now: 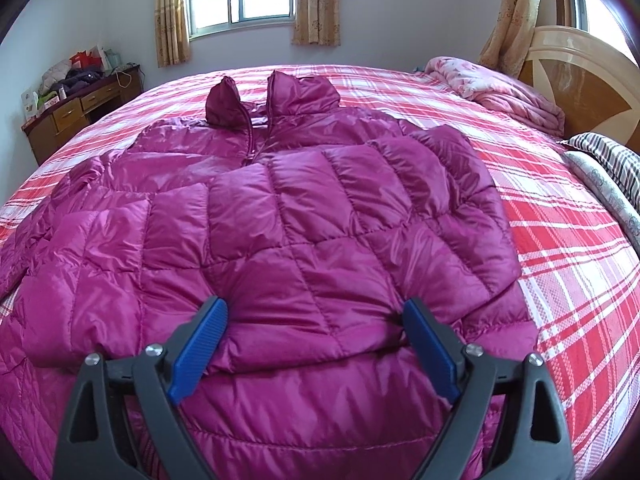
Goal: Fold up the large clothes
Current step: 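Grasp the other sleeve cuff with the left tool and lift it, then carry the sleeve across the jacket body with the left tool and release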
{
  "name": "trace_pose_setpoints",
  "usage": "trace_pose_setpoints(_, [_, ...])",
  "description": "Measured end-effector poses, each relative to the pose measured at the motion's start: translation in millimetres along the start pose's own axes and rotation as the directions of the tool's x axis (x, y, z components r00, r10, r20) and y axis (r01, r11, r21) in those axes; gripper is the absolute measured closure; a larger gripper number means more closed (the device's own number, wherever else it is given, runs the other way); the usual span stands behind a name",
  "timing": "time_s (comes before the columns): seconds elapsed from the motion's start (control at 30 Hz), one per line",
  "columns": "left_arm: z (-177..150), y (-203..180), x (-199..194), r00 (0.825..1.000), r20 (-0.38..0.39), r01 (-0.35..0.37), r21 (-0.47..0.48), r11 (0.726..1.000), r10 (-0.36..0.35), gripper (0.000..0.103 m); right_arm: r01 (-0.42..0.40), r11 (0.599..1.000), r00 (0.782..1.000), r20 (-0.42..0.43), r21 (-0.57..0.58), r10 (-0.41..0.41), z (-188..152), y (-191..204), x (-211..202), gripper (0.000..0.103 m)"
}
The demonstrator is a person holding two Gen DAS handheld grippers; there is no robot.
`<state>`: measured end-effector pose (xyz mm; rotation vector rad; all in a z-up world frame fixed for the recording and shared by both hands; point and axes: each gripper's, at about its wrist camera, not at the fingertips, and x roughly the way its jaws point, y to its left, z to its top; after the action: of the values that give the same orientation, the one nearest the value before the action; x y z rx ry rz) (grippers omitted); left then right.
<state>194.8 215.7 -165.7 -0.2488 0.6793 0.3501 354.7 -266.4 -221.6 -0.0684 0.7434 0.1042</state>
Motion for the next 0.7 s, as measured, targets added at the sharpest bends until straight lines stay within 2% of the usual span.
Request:
trace_pose_setpoints(0.17, [47, -13, -37, 0.992, 0.128, -0.016, 0.139, 0.99, -0.001, 0.09, 0.003, 1.0, 0.996, 0.085, 0.009, -0.004, 2, -11, -30, 0.013])
trace_pose_setpoints(0.23, [62, -24, -48, 0.987, 0.16, -0.015, 0.178, 0.984, -0.014, 0.09, -0.018, 1.0, 0.996, 0.09, 0.004, 0.018, 1, -16, -41, 0.012])
trace_pose_setpoints(0.37, [85, -47, -66, 0.975, 0.211, 0.018, 0.212, 0.977, -0.064, 0.09, 0.013, 1.0, 0.996, 0.092, -0.009, -0.012, -5, -29, -53, 0.011])
trace_pose_setpoints(0.53, [96, -92, -91, 0.958, 0.244, 0.078, 0.275, 0.958, -0.148, 0.09, 0.052, 0.999, 0.997, 0.05, 0.001, -0.052, -19, -45, -50, 0.011])
trace_pose_setpoints(0.7, [93, -146, -108, 0.942, 0.235, 0.144, 0.365, 0.92, -0.241, 0.09, 0.045, 0.998, 0.999, 0.019, 0.053, -0.046, -28, -63, -41, 0.011])
